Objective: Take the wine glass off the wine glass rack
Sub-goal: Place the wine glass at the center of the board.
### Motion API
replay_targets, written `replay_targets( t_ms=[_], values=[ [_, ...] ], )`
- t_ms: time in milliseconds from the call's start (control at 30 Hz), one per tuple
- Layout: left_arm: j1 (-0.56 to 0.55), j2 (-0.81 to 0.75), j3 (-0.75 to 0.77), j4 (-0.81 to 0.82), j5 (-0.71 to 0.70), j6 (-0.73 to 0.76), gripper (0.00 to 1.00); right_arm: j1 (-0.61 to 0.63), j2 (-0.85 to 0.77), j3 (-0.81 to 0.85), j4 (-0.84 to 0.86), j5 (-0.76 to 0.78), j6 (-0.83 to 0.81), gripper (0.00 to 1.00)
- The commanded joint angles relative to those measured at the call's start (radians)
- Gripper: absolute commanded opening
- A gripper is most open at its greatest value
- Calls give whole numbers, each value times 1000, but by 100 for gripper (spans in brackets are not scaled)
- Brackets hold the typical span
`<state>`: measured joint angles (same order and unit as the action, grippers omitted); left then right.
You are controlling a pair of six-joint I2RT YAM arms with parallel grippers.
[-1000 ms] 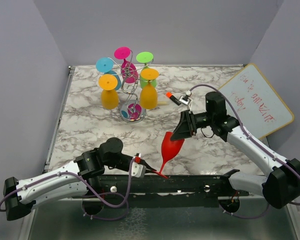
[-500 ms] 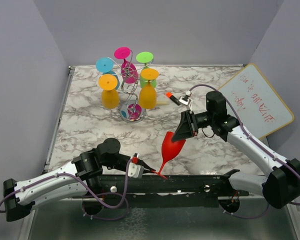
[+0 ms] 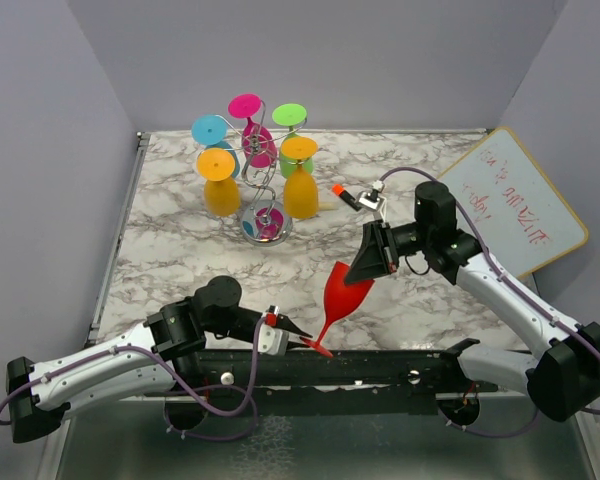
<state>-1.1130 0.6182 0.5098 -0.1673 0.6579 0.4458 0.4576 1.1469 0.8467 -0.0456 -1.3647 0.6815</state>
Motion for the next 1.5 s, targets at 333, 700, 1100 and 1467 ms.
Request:
replay_targets(
  t_ms=[333, 700, 1100, 1467],
  values=[
    [-1, -46, -5, 4, -76, -65, 66, 6, 20, 76, -187, 254, -188, 0],
    [-1, -36, 47, -37, -476, -391, 97, 6, 60, 244, -523, 831, -355, 1],
    [-1, -174, 56, -132, -890, -625, 99, 5, 44, 306, -614, 1480, -428, 0],
    [1, -96, 154, -287, -1051, -715, 99, 6, 220, 362, -514, 1575, -362, 0]
  ],
)
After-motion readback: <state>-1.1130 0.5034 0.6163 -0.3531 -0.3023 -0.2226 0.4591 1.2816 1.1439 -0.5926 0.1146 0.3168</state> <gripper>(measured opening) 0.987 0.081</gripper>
